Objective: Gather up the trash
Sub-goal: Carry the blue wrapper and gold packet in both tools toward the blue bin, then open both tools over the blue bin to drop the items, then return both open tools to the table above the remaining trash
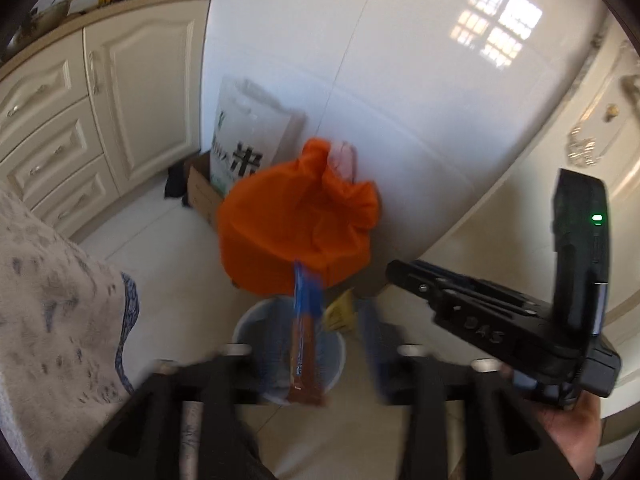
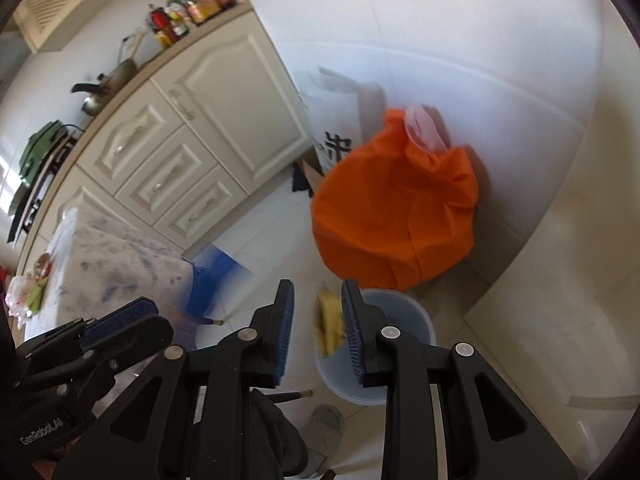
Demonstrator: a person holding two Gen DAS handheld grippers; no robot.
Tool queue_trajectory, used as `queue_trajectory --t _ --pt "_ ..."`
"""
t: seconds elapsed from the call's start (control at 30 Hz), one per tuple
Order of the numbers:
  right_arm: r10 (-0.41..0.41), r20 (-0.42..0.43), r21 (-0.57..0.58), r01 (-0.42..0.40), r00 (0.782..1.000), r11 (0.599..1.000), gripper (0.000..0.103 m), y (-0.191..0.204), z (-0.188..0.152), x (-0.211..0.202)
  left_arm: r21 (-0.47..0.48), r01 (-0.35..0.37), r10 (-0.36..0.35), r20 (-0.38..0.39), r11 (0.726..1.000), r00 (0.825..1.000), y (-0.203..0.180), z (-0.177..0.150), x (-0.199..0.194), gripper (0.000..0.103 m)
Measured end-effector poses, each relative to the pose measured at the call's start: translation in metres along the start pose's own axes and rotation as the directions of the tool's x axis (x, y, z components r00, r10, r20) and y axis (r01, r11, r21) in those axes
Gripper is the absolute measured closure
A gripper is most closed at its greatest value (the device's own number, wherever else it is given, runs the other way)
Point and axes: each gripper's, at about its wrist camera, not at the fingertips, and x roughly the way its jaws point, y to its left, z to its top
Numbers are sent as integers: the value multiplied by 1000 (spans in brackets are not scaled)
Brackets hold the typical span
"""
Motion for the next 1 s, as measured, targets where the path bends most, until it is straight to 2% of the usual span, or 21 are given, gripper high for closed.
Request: queue_trajectory --t 0.03,0.13,0.17,0.2,0.23,0.3,0.4,0.63,0.77,1.0 --pt "-3 -3 6 3 1000 1000 65 -3 0 1 -6 -10 10 0 1000 1000 1 3 4 38" --pt "-16 5 16 16 1000 1000 40 -5 -1 1 -19 -35 35 4 999 999 -7 4 6 26" --pt "-16 11 23 16 1000 1000 36 -6 -1 -1 -25 -43 43 8 999 999 -8 4 5 20" --pt "-19 19 32 18 1000 999 25 -7 -1 -3 -31 -57 58 16 998 998 -9 4 3 14" --pt "-23 23 37 23 999 999 11 -6 0 -3 -34 -74 75 27 997 997 -10 3 0 12" --pt "-33 35 49 31 999 998 0 -7 0 -7 -33 -94 95 52 995 994 -9 -9 -9 7" --pt "-30 42 55 28 999 998 0 -2 -1 -15 -38 -125 128 100 991 987 -14 -20 -31 1" --pt "-16 80 12 15 997 1000 0 32 -2 -40 -79 -142 156 221 987 963 -15 -42 -97 1" --pt "17 104 -53 -11 994 999 0 68 -3 -58 -113 -150 178 302 982 936 -2 -71 -154 1" --pt "94 142 -186 -67 985 980 0 145 -8 -86 -187 -170 234 412 968 881 32 -136 -246 1"
